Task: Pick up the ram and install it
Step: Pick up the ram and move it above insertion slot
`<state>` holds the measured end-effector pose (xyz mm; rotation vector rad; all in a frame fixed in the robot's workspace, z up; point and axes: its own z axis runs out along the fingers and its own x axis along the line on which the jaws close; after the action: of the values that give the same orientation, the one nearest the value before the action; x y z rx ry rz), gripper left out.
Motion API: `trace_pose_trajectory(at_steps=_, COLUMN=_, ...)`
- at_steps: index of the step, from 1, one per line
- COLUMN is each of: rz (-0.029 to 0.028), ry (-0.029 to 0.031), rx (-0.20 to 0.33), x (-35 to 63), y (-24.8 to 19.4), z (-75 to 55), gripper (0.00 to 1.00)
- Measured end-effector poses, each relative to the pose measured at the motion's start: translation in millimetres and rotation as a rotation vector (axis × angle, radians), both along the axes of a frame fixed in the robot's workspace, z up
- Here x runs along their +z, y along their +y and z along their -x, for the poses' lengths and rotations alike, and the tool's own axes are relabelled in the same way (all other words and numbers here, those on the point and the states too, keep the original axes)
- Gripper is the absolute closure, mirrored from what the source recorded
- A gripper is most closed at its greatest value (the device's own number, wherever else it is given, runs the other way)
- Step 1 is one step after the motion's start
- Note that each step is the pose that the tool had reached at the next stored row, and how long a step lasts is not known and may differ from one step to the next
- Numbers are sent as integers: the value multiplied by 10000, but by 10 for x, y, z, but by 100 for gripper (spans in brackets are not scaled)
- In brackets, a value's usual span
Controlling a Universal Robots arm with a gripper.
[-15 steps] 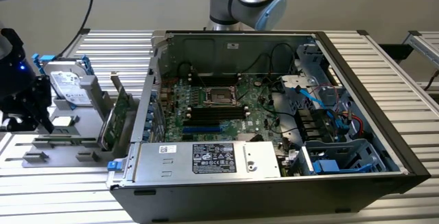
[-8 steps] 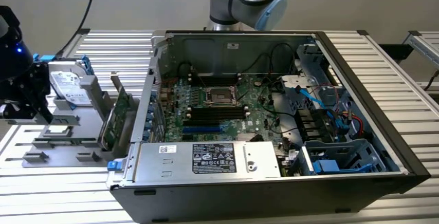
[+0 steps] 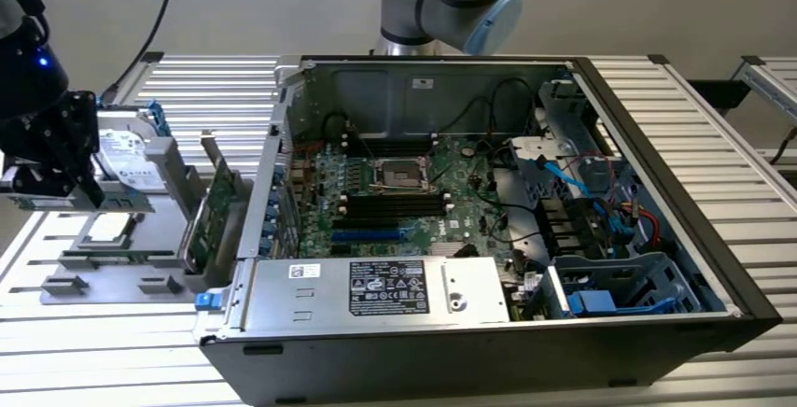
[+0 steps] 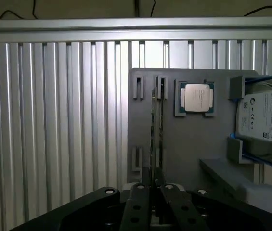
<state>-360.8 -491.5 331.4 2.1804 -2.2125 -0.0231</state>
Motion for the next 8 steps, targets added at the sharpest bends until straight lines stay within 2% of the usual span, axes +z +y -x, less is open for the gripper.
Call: trace_pose_trajectory(at_steps=8, rz=0, ry=0, rx=31, x=164, y=15, z=-219, gripper=85)
